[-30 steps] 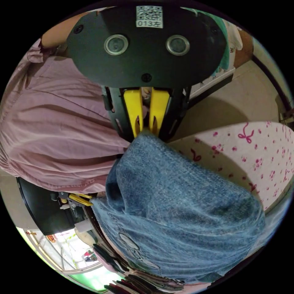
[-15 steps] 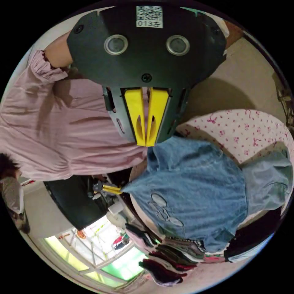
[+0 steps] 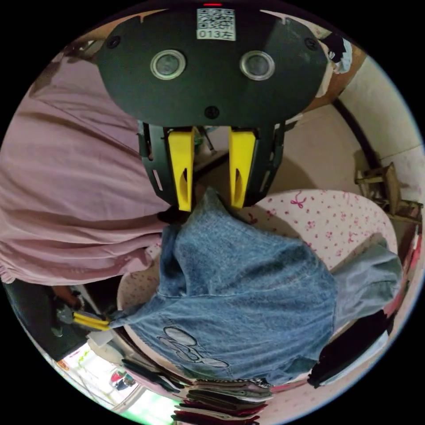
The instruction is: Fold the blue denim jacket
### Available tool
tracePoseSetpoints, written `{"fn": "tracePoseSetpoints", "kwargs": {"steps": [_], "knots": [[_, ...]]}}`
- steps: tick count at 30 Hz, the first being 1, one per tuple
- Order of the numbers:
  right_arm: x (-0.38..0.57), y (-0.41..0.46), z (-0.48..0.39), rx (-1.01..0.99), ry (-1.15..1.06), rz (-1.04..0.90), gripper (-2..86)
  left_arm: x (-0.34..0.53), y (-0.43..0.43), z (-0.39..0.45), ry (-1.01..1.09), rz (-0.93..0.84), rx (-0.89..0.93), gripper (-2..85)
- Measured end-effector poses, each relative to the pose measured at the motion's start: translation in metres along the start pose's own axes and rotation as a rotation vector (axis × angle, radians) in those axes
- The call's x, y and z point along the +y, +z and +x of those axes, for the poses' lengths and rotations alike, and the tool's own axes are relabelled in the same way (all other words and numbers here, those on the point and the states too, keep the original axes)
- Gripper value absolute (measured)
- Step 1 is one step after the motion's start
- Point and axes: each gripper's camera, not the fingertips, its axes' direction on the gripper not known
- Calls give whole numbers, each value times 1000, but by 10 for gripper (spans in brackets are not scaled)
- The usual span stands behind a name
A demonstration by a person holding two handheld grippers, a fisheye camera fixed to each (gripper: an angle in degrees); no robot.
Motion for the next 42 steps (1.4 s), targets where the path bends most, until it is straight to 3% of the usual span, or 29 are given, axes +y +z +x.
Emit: {"fn": "tracePoseSetpoints", "kwargs": {"steps": [2,6,12,17,22,28,32,36,42], "knots": [[-3,3,2,8,-18,-8,58,-8,-5,10,-2,34,-127,123],[-10,13,11,14,-21,-7,58,-22,-10,15,50,45,-175,102],[-19,27,35,22,0,4,57,-52,-21,4,154,-28,-51,25],[-24,30,82,-15,106,70,56,-58,-122,-69,146,247,222,21],[-43,50,140,-38,180,137,56,-132,-164,-134,146,320,298,24],[-97,158,203,-75,198,-14,58,-256,-88,-232,-107,192,359,35],[-119,244,239,-243,275,-251,73,-256,-41,-284,-295,169,353,44],[-111,208,256,-203,350,-48,84,-200,-68,-297,-307,287,252,48],[-139,173,189,-412,139,193,115,-142,-24,-287,-297,195,218,84]]}}
